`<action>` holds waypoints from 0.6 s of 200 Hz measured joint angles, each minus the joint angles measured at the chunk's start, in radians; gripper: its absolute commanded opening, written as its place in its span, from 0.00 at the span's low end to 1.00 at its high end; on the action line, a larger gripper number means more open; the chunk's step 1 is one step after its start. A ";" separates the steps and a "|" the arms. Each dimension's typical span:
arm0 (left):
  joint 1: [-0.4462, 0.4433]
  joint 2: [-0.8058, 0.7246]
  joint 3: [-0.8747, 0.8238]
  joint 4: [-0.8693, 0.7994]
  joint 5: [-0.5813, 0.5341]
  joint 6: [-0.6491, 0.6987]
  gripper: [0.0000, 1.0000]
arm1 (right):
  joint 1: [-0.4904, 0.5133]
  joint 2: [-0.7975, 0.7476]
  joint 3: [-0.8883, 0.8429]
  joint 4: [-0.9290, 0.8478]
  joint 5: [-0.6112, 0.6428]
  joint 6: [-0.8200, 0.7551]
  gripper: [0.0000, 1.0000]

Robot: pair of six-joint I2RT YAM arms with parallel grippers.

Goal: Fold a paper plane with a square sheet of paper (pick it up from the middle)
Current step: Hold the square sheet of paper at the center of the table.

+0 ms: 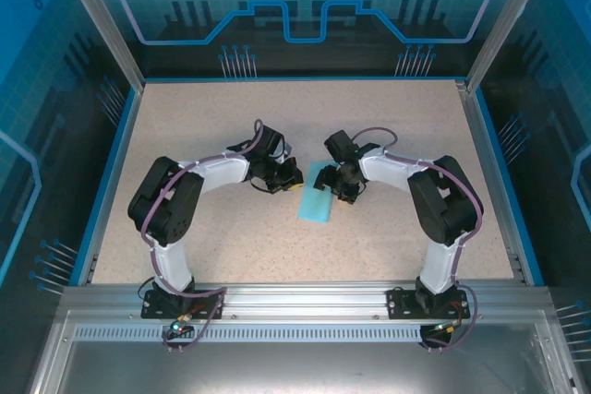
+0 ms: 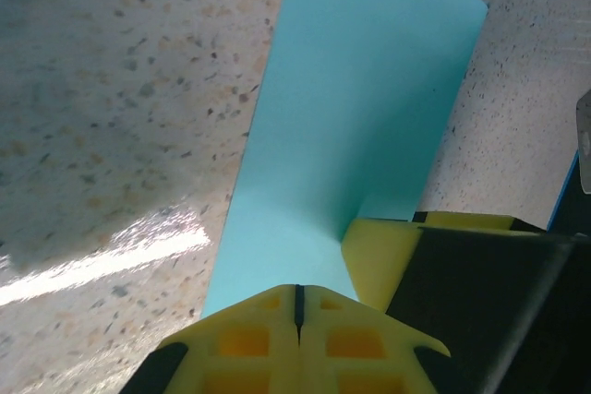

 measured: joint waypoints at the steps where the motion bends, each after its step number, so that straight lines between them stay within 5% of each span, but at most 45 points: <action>1: 0.000 0.002 0.001 0.000 0.001 0.000 0.00 | 0.000 0.000 0.000 0.000 0.000 0.000 0.69; 120: -0.002 0.142 0.077 0.042 0.063 -0.019 0.00 | 0.000 0.000 0.000 0.000 0.000 0.000 0.69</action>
